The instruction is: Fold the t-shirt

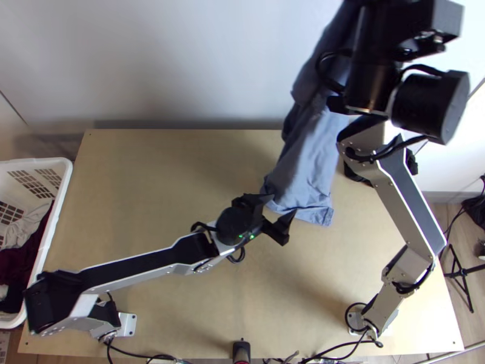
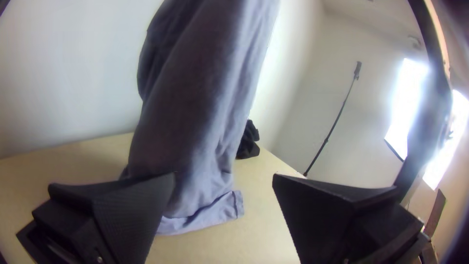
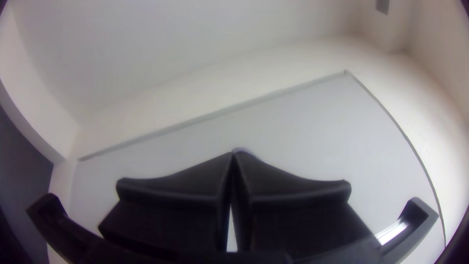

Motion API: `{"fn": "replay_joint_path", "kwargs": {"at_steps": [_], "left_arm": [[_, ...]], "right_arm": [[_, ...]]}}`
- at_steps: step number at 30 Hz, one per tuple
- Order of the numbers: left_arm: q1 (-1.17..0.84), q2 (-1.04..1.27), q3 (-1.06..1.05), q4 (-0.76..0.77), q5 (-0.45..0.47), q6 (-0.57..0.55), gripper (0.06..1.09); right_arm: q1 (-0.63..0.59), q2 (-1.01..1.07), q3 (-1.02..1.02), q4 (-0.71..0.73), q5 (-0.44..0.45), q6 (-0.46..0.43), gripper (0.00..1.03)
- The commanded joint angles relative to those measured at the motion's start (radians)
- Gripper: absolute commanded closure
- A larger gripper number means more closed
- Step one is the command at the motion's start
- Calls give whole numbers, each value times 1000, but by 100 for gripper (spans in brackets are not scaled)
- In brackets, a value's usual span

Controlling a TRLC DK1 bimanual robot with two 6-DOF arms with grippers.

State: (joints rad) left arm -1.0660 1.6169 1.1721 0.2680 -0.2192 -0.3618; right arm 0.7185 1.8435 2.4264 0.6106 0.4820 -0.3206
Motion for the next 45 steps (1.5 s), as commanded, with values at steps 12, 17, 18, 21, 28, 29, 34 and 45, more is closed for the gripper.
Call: {"fn": "replay_joint_path", "kwargs": {"at_steps": [12,17,18,21,28,29,34,45], "left_arm": [[8,209,55,-122,-279,118,11],[-2,199,-6,-119,-244,110,50],[-3,196,-8,-105,-241,100,92],[6,192,1,-118,-218,70,105],[130,129,-38,-104,-52,-12,105],[130,115,-38,-107,-52,-12,105],[98,64,-42,-144,-46,-26,84],[170,209,49,-205,208,-212,19]], "right_arm": [[62,-58,-30,5,-2,-17,100],[61,-61,-30,-2,-2,-17,100],[62,-63,-30,-5,0,-17,100],[64,-64,-30,-8,0,-21,100],[62,-78,-46,-28,7,-23,100],[62,-78,-47,-29,7,-23,100],[64,-76,-49,-32,9,-21,100],[68,-87,-44,-32,6,-34,100]]}}
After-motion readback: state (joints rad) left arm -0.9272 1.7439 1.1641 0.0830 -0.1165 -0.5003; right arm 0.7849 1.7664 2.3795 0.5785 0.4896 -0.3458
